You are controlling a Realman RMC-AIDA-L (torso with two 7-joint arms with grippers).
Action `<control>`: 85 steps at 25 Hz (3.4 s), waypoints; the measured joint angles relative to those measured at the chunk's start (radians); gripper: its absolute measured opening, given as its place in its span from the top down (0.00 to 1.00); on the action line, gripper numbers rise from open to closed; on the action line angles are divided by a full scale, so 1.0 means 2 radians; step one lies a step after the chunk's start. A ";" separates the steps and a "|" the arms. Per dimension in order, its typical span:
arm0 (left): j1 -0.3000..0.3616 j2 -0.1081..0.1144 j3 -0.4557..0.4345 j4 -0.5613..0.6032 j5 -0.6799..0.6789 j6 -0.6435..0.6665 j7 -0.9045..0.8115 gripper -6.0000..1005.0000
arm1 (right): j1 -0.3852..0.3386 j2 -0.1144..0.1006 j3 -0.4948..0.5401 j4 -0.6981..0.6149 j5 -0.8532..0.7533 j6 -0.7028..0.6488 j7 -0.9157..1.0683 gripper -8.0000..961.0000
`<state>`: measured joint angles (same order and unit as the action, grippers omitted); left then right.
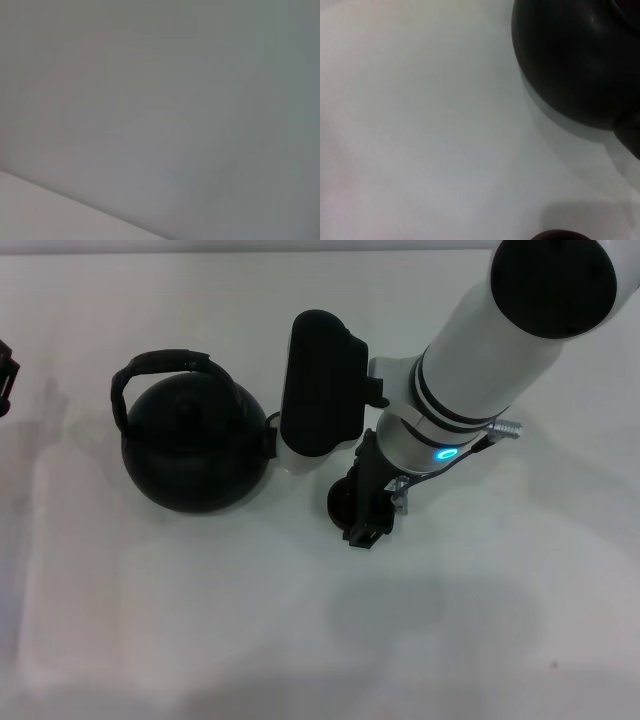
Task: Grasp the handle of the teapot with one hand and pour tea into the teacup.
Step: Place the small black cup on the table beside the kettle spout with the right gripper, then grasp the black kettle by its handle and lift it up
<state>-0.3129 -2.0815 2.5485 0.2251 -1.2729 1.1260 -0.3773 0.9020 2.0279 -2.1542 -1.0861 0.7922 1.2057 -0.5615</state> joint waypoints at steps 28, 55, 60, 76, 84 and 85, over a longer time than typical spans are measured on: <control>0.003 0.001 -0.002 -0.002 0.000 0.000 -0.026 0.17 | -0.004 0.000 -0.006 -0.007 -0.002 -0.001 -0.007 0.13; 0.003 0.001 -0.004 -0.004 0.000 0.003 -0.033 0.17 | -0.089 -0.002 0.138 -0.028 0.068 0.005 -0.117 0.11; 0.001 0.002 -0.004 -0.006 -0.002 0.004 -0.060 0.17 | -0.109 -0.005 0.257 0.009 0.109 0.045 -0.184 0.11; -0.006 0.004 0.000 -0.011 0.004 0.005 -0.070 0.17 | -0.131 -0.008 0.654 0.275 0.235 0.068 -0.405 0.12; -0.001 0.004 0.000 -0.011 0.033 0.024 -0.068 0.17 | -0.196 -0.006 0.749 0.349 0.432 0.053 -0.519 0.12; -0.001 0.004 0.000 -0.011 0.034 0.026 -0.068 0.17 | -0.206 -0.005 0.752 0.363 0.468 0.051 -0.556 0.12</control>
<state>-0.3144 -2.0743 2.5484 0.2037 -1.2045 1.1789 -0.5128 0.4909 2.0178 -0.6499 -0.3606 1.7289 1.3069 -1.6739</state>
